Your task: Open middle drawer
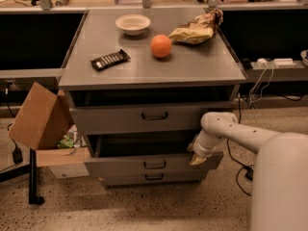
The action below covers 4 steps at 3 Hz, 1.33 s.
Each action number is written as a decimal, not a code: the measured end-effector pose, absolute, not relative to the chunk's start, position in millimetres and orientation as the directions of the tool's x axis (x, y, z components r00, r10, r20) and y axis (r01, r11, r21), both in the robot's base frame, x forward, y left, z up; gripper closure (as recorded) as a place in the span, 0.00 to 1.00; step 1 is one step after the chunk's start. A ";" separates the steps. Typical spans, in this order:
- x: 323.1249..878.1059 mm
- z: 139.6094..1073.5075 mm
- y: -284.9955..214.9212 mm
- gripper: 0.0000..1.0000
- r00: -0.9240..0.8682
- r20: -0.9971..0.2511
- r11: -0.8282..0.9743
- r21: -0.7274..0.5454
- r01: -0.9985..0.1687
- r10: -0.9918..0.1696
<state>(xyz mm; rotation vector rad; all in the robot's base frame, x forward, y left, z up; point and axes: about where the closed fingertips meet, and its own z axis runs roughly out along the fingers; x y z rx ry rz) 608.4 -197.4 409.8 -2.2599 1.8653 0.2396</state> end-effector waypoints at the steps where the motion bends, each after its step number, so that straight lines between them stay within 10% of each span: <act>1: 608.4 409.8 -197.4 0.37 0.190 -0.251 -0.183 -0.051 -0.982 -0.949; 3: 608.3 409.7 -197.4 0.00 0.190 -0.251 -0.183 -0.051 -0.982 -0.949; 4: 598.7 406.8 -197.6 0.00 0.197 -0.260 -0.192 -0.044 -0.980 -0.945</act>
Offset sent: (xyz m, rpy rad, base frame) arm 0.0000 0.0000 0.0000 0.0000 0.0000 0.0000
